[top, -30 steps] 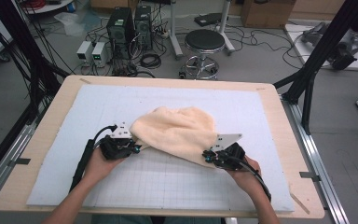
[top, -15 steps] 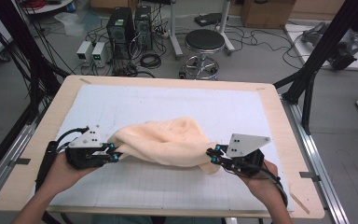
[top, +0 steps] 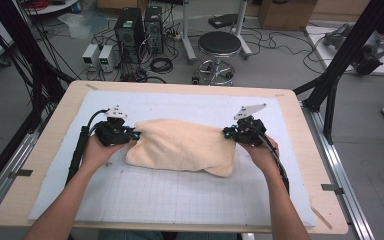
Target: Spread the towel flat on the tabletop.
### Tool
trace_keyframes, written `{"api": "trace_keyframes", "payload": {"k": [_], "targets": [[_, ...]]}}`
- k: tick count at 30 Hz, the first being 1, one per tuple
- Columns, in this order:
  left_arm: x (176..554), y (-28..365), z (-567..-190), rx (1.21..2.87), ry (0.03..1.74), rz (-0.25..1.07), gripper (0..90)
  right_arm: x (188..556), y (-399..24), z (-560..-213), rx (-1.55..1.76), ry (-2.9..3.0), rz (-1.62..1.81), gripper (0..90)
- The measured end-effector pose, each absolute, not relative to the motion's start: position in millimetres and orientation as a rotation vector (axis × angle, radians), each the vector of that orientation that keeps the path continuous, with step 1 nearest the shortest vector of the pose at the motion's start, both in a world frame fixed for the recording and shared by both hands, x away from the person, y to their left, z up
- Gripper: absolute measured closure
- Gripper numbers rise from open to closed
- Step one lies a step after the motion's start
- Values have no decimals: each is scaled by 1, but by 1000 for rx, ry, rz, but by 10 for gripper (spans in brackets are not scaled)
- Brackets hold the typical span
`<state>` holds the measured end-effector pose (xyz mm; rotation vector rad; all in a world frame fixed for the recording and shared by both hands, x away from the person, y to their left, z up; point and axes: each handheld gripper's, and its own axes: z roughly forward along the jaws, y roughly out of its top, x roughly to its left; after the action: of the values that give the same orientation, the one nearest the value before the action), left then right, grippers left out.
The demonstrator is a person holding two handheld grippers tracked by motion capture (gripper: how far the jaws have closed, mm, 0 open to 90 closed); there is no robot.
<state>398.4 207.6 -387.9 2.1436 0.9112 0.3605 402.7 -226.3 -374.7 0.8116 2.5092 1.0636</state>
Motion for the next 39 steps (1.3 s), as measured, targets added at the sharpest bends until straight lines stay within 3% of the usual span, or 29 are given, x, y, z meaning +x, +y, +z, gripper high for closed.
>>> {"api": "trace_keyframes", "payload": {"k": [3, 7, 16, 23, 30, 34, 37, 39], "targets": [[396, 214, -383, 2099, 912, 347, 594, 402, -229, -372, 798, 2504, 1114, 788], [381, 220, -369, 2063, 847, 341, 535, 387, -231, -360, 756, 2501, 1187, 710], [346, 218, -356, 2077, 711, 368, 507, 345, -219, -344, 616, 2516, 1222, 628], [325, 213, -385, 2122, 649, 316, 507, 318, -213, -363, 535, 2569, 1242, 579], [330, 194, -416, 2237, 667, 314, 512, 314, -200, -396, 466, 2629, 1107, 537], [338, 186, -427, 2267, 698, 368, 586, 323, -191, -406, 436, 2616, 1026, 666], [342, 185, -425, 2262, 737, 411, 738, 331, -189, -409, 449, 2618, 1047, 771], [342, 189, -422, 2239, 735, 399, 838, 333, -191, -408, 480, 2621, 1082, 788]]}}
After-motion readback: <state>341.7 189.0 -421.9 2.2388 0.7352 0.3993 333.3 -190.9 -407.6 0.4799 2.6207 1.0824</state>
